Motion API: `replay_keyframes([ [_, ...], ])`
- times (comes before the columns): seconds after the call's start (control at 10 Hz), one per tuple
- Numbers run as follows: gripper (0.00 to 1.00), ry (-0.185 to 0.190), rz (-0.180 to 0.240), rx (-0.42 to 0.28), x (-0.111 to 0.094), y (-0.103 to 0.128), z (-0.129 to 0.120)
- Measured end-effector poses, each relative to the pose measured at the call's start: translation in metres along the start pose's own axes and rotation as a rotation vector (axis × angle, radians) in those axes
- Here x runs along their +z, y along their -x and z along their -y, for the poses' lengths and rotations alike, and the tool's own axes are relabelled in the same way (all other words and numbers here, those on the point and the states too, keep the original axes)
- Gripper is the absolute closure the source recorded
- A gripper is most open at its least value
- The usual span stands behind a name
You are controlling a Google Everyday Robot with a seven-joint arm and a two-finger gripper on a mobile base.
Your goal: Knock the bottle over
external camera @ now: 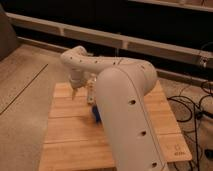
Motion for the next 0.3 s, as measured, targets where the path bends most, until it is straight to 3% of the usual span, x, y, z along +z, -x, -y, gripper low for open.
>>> replay_keyframes([
  [0.3,0.35,0.011,0.008,-0.022,-0.0055,0.0021,0.0054],
])
